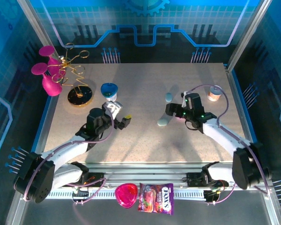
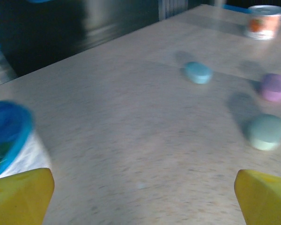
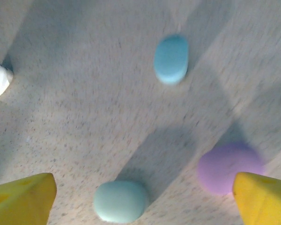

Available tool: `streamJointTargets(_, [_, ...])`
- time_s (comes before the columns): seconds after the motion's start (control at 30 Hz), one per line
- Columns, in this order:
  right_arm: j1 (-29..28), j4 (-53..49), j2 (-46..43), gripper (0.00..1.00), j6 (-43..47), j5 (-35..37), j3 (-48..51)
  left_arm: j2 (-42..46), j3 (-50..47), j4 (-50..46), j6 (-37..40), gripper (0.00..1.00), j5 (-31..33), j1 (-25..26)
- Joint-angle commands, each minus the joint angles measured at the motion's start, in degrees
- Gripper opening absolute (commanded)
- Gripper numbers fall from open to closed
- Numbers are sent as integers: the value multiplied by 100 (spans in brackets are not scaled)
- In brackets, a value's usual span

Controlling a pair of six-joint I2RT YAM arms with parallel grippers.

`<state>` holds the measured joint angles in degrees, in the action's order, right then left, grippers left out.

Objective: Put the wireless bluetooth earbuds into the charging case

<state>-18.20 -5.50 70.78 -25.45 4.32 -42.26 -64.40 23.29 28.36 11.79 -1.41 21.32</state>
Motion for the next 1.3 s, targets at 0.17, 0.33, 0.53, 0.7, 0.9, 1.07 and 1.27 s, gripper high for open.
streamJointTargets(0.17, [881,2347,-302,100,2164,1116,1263,-438,-469,1210,-653,99,953,-1072])
streamJointTargets(0.33, [1348,4178,505,100,2362,820,1871,-1457,-525,2264,-731,99,838,-1585])
streamJointTargets(0.53, [1516,6736,1837,100,2472,123,2415,-2405,-375,2888,-1265,99,233,-2235])
streamJointTargets(0.7, [1605,6177,1698,100,2424,-130,2254,-2427,-107,2345,-1227,99,34,-2282])
streamJointTargets(0.9, [1623,5971,1727,100,2348,32,2134,-2450,-116,2426,-1201,99,95,-2257])
streamJointTargets(1.07, [1625,5987,1727,100,2347,34,2134,-2446,-116,2427,-1199,99,96,-2255])
streamJointTargets(1.27, [1626,5983,1728,100,2344,39,2134,-2446,-96,2377,-1179,99,139,-2231])
